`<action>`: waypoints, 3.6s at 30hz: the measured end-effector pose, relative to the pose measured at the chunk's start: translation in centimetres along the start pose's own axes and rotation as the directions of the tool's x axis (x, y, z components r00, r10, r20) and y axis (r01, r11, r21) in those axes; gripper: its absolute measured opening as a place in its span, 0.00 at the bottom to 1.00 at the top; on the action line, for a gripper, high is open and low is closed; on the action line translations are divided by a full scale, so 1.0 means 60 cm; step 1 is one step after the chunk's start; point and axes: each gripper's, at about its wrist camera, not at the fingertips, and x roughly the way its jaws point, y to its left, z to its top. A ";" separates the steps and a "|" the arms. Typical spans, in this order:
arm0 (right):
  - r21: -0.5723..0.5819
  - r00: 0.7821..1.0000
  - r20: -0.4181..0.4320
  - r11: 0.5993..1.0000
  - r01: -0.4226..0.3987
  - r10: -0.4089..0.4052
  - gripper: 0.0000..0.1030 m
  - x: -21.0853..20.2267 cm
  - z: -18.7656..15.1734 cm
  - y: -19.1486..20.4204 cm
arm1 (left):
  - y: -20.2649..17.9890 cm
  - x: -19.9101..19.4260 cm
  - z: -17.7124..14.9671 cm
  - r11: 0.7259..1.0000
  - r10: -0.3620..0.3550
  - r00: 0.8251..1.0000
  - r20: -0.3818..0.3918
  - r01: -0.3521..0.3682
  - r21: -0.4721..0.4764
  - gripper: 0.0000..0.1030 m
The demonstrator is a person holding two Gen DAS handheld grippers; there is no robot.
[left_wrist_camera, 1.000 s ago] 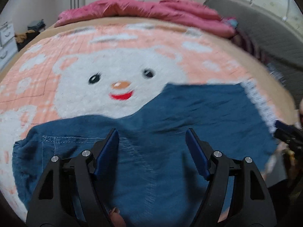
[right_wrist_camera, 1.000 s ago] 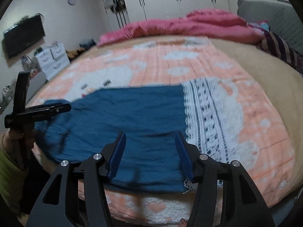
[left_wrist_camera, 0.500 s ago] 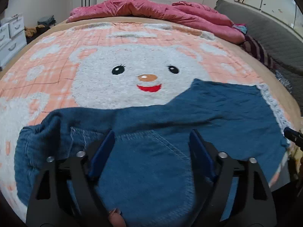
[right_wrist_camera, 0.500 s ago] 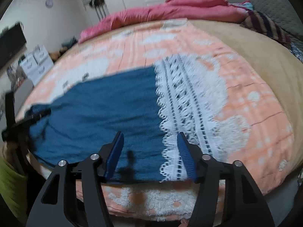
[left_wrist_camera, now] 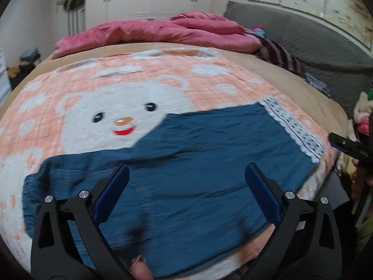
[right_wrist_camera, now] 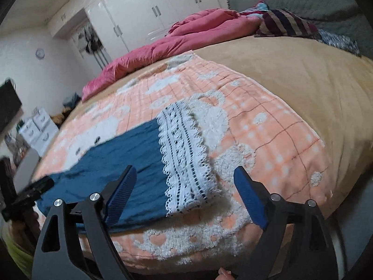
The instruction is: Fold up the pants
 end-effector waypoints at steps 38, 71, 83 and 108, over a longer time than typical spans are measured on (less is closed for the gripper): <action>0.147 0.984 -0.146 0.986 -0.084 0.106 0.48 0.059 -0.026 -0.045 | -0.256 0.389 0.216 0.857 -0.342 0.846 -0.409 0.460 0.234 0.61; -0.166 0.948 -0.035 0.933 -0.318 0.317 0.25 0.022 -0.001 0.121 | -0.100 0.254 0.230 0.801 -0.562 0.787 -0.254 0.595 0.071 0.13; -0.417 0.940 -0.225 0.846 -0.331 0.257 0.25 0.087 -0.052 0.299 | 0.037 0.232 0.172 0.889 -0.453 0.842 -0.293 0.452 -0.075 0.17; -0.625 0.939 -0.286 0.706 -0.334 0.191 0.25 0.119 -0.119 0.372 | 0.116 0.212 0.108 0.826 -0.506 0.851 -0.143 0.429 -0.366 0.11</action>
